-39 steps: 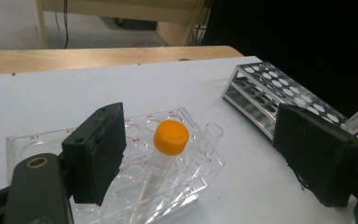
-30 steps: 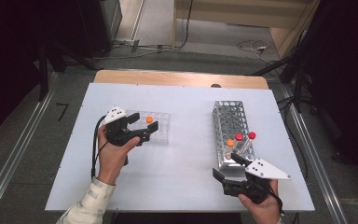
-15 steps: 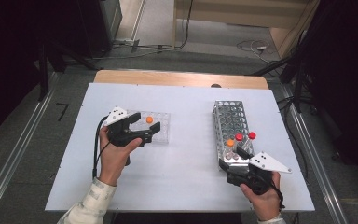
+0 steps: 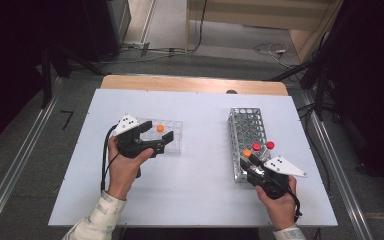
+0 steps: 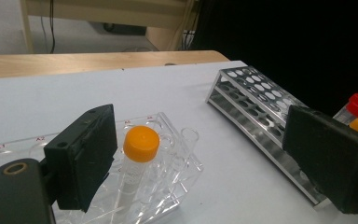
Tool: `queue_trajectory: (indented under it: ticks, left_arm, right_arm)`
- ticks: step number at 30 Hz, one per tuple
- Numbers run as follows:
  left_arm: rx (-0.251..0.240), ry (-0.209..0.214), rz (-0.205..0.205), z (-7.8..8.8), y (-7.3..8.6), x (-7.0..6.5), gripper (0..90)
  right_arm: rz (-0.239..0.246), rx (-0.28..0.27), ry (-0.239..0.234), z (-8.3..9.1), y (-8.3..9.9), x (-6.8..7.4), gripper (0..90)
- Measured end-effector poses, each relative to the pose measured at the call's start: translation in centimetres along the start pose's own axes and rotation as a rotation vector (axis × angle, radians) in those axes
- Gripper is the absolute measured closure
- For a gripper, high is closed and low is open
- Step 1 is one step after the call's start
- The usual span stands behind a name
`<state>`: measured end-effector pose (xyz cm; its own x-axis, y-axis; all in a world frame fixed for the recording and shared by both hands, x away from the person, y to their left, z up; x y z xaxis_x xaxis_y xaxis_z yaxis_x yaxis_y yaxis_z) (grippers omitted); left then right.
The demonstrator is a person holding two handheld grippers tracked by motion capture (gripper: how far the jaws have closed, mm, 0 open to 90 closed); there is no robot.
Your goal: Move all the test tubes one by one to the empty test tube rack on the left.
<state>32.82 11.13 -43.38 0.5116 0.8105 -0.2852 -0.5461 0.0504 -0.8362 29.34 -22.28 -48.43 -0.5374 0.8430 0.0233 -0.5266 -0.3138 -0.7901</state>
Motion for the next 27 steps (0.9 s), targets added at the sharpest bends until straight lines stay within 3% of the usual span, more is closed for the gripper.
queue_trajectory:
  ticks: [7,11,27]
  left_arm:
    - [-0.002,-0.003,0.004,0.0,0.0,0.1,10.5]
    - [-0.001,-0.006,0.005,0.1,0.0,0.1,10.6]
    - [0.0,-0.019,0.008,0.2,0.0,0.2,10.8]
  right_arm:
    - [0.003,0.008,0.002,-0.4,-0.1,-0.1,70.5]
    - [0.004,0.002,0.004,-0.3,-0.3,-0.1,70.9]
    - [0.028,-0.084,0.019,3.4,-3.3,0.6,70.9]
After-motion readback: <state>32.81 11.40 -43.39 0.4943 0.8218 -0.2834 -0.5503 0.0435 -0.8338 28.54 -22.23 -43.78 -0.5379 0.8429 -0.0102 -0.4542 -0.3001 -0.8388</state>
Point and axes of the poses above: each handheld gripper's, and its own axes: z roughly backward along the jaws, y roughly out of its underside, x roughly to its left, the point moved 5 cm from there along -z, roughly forward along the jaws, and after that the axes turned 11 degrees about x, right-handed, at the moved point
